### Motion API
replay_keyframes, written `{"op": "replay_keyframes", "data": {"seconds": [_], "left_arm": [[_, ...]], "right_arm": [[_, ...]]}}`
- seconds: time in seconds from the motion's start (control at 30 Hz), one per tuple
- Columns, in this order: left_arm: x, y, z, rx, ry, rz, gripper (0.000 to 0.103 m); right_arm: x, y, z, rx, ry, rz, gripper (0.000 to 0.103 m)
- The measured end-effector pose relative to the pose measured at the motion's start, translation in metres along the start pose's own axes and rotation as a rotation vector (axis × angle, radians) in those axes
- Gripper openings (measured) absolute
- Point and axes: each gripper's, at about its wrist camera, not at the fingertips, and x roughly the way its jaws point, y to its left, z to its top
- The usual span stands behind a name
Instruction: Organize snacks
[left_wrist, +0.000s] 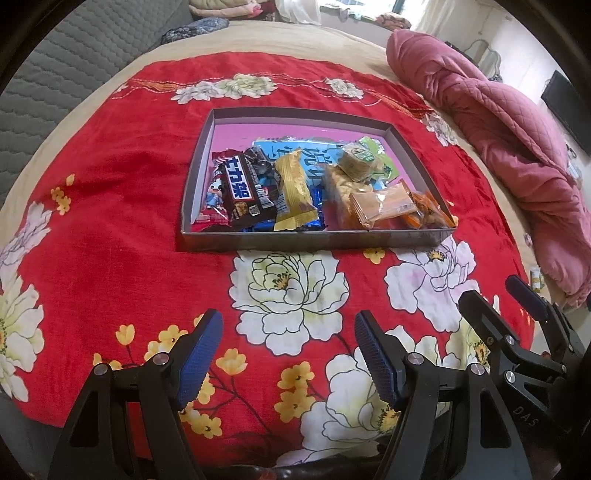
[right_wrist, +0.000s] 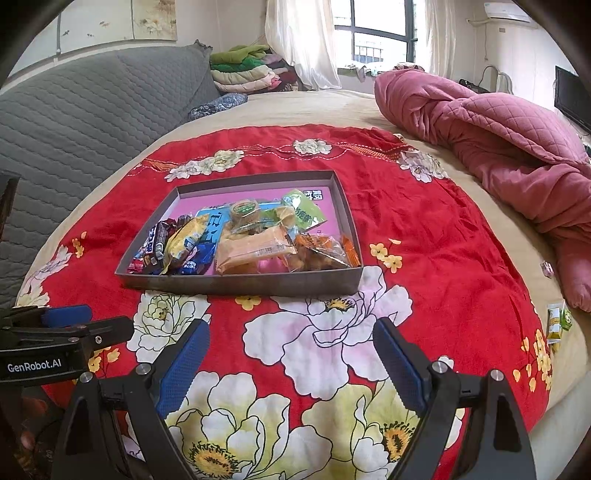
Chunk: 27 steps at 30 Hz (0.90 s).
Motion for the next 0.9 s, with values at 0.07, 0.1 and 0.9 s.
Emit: {"op": "replay_keyframes", "data": {"seconds": [0.07, 0.1, 0.9], "left_arm": [[0.0, 0.0003, 0.0001, -0.004, -0.002, 0.0, 0.075], [-0.0002, 0.0008, 0.0, -0.006, -0.003, 0.001, 0.075], [0.004, -0.0054, -0.0015, 0.02, -0.006, 0.006, 0.075]], "right_arm": [[0.0006, -0.0002, -0.0004, -0.001, 0.0, 0.001, 0.089], [0.0011, 0.0, -0.0006, -0.002, 0.001, 0.001, 0.089], [0.0023, 0.0011, -0.0015, -0.004, 0.004, 0.001, 0.089]]}}
